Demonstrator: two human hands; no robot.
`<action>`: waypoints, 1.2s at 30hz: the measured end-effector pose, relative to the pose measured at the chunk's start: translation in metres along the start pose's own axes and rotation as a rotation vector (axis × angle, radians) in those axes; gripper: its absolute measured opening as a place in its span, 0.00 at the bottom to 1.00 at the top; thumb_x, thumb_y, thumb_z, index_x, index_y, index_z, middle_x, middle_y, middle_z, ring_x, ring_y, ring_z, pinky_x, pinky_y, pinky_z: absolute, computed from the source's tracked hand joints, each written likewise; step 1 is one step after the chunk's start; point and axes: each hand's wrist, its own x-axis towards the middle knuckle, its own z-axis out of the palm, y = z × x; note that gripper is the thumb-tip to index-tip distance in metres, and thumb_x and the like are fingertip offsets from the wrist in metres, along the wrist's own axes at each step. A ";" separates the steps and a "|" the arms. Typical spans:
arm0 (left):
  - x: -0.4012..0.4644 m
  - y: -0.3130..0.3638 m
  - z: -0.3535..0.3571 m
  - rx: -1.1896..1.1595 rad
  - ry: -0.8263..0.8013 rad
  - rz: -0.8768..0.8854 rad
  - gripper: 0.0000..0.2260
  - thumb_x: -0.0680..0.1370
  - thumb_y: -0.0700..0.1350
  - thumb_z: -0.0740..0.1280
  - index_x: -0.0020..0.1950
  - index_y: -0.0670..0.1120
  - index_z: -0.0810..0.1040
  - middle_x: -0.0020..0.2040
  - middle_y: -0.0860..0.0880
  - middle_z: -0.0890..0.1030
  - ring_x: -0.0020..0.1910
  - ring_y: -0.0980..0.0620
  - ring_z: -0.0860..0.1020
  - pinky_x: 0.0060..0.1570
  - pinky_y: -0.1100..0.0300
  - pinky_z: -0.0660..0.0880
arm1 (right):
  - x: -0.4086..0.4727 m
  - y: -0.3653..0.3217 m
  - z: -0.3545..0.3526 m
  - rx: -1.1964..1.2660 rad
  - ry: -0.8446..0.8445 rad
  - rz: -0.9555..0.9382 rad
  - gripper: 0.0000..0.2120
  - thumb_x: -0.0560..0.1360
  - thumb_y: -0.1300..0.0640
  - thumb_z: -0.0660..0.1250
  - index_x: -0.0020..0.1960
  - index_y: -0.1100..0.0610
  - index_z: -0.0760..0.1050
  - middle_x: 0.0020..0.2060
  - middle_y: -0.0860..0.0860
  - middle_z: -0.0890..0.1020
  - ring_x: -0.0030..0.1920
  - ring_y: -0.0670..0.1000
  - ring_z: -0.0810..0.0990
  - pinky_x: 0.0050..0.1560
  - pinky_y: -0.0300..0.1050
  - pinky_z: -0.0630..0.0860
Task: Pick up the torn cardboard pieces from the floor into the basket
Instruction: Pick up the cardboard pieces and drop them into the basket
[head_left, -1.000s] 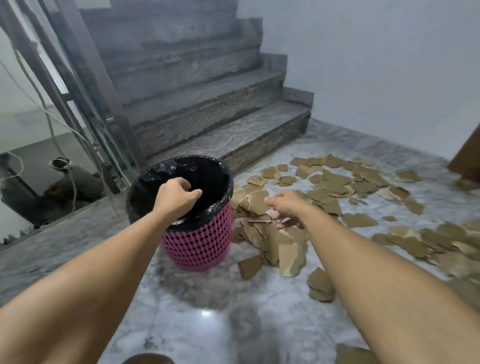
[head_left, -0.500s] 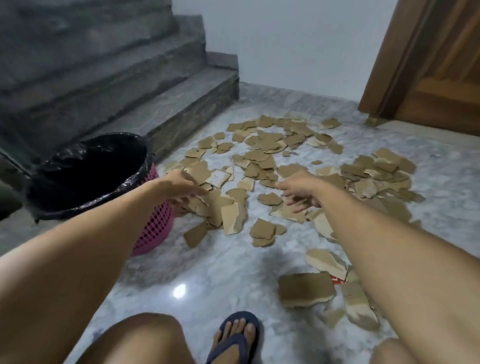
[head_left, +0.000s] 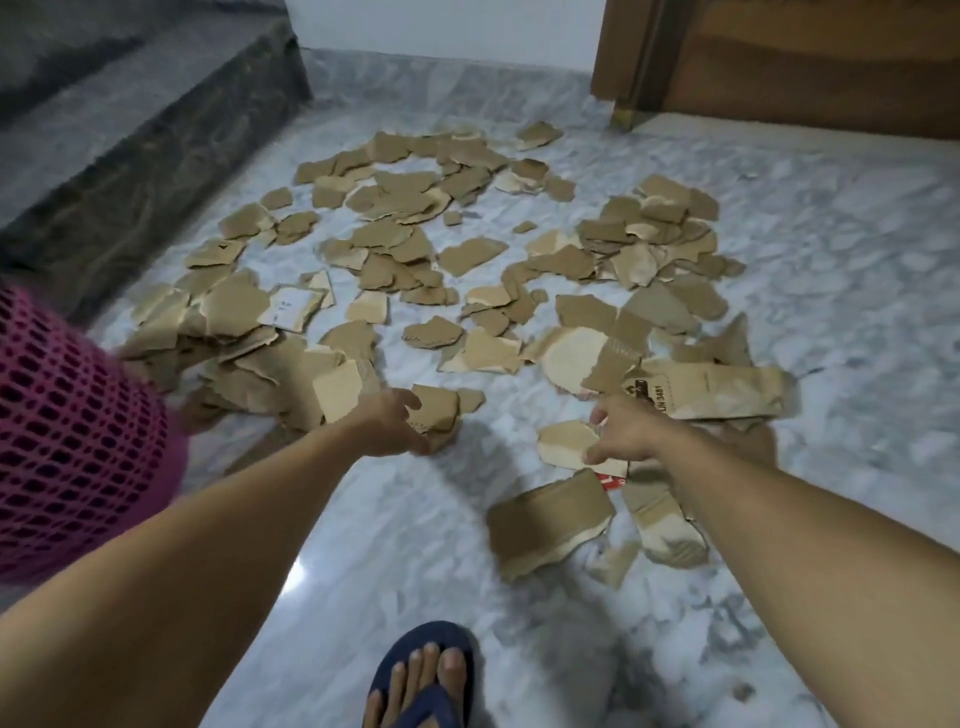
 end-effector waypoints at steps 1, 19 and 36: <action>0.006 0.003 0.010 0.050 0.013 0.031 0.33 0.68 0.51 0.77 0.70 0.46 0.70 0.65 0.46 0.75 0.60 0.47 0.75 0.53 0.60 0.73 | 0.001 0.010 0.004 -0.044 0.026 0.018 0.24 0.69 0.54 0.77 0.62 0.61 0.77 0.59 0.57 0.80 0.57 0.57 0.79 0.56 0.46 0.77; 0.047 0.111 0.142 0.815 -0.109 0.713 0.66 0.59 0.62 0.79 0.76 0.49 0.31 0.77 0.40 0.34 0.76 0.37 0.37 0.73 0.38 0.41 | 0.024 0.147 0.032 -0.300 0.072 0.058 0.70 0.50 0.35 0.81 0.76 0.35 0.37 0.75 0.48 0.28 0.76 0.57 0.30 0.72 0.70 0.41; 0.073 0.126 0.138 0.235 -0.130 0.391 0.26 0.62 0.47 0.81 0.54 0.47 0.72 0.49 0.49 0.76 0.46 0.50 0.74 0.40 0.59 0.71 | 0.034 0.150 0.034 0.028 0.357 0.222 0.66 0.50 0.41 0.84 0.77 0.49 0.47 0.73 0.57 0.56 0.74 0.59 0.54 0.70 0.59 0.61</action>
